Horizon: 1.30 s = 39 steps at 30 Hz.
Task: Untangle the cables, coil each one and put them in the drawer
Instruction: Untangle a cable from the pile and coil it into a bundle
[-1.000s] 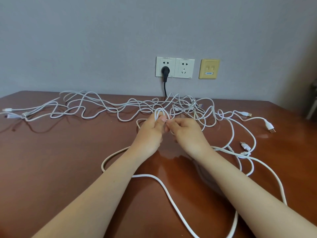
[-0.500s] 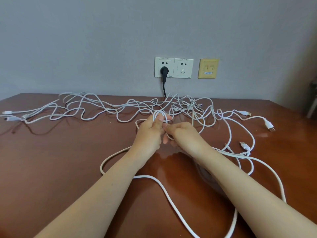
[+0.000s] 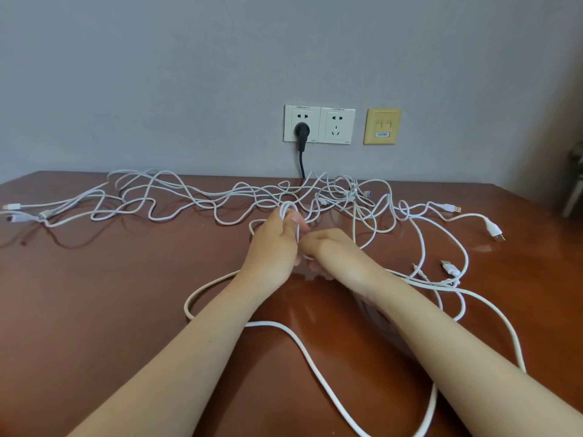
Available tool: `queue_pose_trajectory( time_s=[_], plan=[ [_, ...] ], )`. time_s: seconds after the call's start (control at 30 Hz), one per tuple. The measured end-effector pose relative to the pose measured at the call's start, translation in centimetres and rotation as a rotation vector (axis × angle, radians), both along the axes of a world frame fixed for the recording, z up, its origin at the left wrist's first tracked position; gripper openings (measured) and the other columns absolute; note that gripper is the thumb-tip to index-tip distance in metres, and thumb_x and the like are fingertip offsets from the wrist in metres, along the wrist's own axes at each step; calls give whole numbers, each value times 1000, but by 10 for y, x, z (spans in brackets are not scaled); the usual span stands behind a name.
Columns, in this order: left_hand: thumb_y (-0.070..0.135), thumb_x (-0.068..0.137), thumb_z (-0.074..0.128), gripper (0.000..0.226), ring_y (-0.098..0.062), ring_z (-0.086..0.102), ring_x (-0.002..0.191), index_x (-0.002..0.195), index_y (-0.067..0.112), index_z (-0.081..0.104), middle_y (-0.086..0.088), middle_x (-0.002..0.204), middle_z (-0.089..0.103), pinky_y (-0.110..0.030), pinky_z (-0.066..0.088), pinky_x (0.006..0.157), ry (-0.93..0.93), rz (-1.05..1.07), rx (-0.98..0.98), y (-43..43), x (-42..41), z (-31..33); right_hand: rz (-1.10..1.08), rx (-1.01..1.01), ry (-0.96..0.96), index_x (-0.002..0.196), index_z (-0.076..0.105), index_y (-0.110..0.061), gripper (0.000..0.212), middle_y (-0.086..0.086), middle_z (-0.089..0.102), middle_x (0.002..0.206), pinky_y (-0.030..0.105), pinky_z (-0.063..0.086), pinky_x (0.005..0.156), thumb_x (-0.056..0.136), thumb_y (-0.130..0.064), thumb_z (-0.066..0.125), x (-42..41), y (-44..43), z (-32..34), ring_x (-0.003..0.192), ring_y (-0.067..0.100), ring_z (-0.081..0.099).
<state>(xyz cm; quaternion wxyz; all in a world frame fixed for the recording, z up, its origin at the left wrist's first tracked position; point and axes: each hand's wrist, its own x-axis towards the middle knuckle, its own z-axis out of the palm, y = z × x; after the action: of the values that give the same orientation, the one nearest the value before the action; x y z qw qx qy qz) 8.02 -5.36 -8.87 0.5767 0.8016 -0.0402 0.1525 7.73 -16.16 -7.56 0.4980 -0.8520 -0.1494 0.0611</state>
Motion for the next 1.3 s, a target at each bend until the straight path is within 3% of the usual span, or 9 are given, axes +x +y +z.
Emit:
queue_pose_trajectory(
  time_s=[0.13,0.3,0.37,0.5,0.6,0.77,0.93,1.1,1.3],
  plan=[
    [22,103,28,30,-26,61,84,79,11,44,-8,89,74,-32,45,68,212,-264,-704,3,-2,10,-38,-113,-223,64,63,-7,32,-8,45,45,21,31,54,91,-21,53,2,-1,-6,47,6,38],
    [28,104,20,39,-20,54,115,74,16,42,-6,113,64,-38,44,89,306,-403,-910,11,-9,16,-25,-232,-317,47,54,-28,47,-8,43,39,25,32,52,93,-38,53,2,-5,-10,47,10,38],
    [28,104,19,41,-20,57,108,71,16,40,-5,102,72,-26,44,71,309,-452,-961,15,-7,15,19,-367,-400,55,49,-26,41,-8,57,59,32,41,66,96,-30,46,0,-2,-12,67,19,53],
    [27,104,21,42,-14,67,59,69,14,39,0,58,65,-28,45,59,288,-364,-988,17,-2,14,151,-441,-449,91,60,-8,22,9,60,101,35,41,85,97,-18,41,-3,0,-12,101,29,54],
    [28,104,21,42,-8,42,32,68,14,37,5,39,42,-26,45,62,273,-251,-1013,16,2,15,48,-507,-450,96,61,-20,23,2,61,91,33,40,75,96,-36,44,-5,-3,-6,97,28,55],
    [23,105,23,39,-8,27,30,68,15,33,7,39,29,-13,33,37,251,-189,-972,18,6,16,3,-463,-600,95,53,-21,6,-9,48,79,29,27,63,94,-24,48,-8,-5,-1,76,16,41],
    [25,104,26,38,-6,25,32,69,16,34,8,40,27,-16,29,38,233,-156,-949,20,8,14,35,-434,-703,95,61,-14,12,-4,57,85,33,41,68,91,-15,50,-7,-3,-6,81,23,52],
    [25,104,28,38,-5,23,30,67,17,32,9,37,25,-12,26,34,224,-61,-929,22,7,15,218,-551,-742,122,59,-14,49,8,59,117,43,48,84,78,-8,39,-11,2,-2,108,34,55],
    [37,102,29,37,-4,26,30,72,18,38,6,45,31,-17,26,38,225,32,-695,17,8,15,300,-535,-872,112,63,-13,50,6,68,103,46,53,68,68,0,42,-13,3,-2,92,35,62]
  ],
)
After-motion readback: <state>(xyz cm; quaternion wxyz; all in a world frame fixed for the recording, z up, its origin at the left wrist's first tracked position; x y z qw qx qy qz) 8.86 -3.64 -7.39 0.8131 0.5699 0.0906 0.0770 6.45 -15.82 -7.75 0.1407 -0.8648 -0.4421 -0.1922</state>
